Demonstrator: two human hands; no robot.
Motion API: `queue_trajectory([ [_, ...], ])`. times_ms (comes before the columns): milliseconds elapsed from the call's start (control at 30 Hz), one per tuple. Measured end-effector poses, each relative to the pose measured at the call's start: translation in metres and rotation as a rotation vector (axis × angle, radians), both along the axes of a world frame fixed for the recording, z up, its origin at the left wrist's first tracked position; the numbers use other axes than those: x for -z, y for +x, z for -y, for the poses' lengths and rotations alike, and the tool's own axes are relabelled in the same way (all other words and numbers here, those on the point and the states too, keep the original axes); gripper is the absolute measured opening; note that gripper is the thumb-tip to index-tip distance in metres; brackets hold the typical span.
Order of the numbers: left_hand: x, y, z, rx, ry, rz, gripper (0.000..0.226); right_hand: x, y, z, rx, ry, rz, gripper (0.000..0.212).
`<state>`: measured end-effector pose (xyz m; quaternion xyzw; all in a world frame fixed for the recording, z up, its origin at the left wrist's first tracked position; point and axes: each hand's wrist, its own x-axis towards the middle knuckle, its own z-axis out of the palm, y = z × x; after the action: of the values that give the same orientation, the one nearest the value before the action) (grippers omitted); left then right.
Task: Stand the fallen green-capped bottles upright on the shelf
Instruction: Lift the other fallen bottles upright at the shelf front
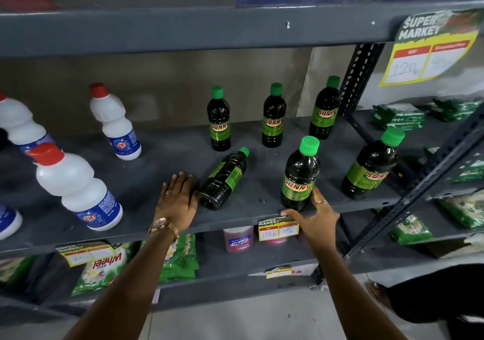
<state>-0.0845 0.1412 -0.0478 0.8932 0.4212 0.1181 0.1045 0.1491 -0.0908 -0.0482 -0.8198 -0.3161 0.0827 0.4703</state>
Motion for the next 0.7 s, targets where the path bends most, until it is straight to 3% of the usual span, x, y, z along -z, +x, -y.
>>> queue_trajectory([
  [100,-0.002,0.000,0.000,-0.001,-0.010,-0.004,0.051,-0.005,-0.005,-0.001,-0.005,0.043,-0.049,0.097],
  [200,-0.010,-0.006,-0.006,0.058,-0.033,-0.041,0.052,-0.009,-0.018,0.004,0.033,0.281,-0.159,0.109],
  [300,-0.020,-0.020,-0.015,0.159,-0.064,-0.059,0.063,-0.011,-0.056,0.018,0.144,0.364,-0.119,0.078],
  [367,-0.020,-0.027,-0.017,0.186,-0.087,-0.022,0.077,-0.012,-0.090,0.016,-0.014,0.289,-0.095,0.060],
  [467,-0.012,-0.029,-0.014,0.142,-0.059,-0.005,0.077,-0.027,-0.112,-0.028,-0.249,0.122,-0.204,0.059],
  [600,-0.014,-0.030,-0.013,0.061,-0.068,0.016,0.087,-0.058,-0.092,-0.114,-0.167,-0.204,-0.392,0.087],
  [700,-0.016,-0.030,-0.012,0.058,-0.089,0.043,0.091,-0.069,-0.078,-0.151,-0.191,-0.232,-0.642,0.079],
])
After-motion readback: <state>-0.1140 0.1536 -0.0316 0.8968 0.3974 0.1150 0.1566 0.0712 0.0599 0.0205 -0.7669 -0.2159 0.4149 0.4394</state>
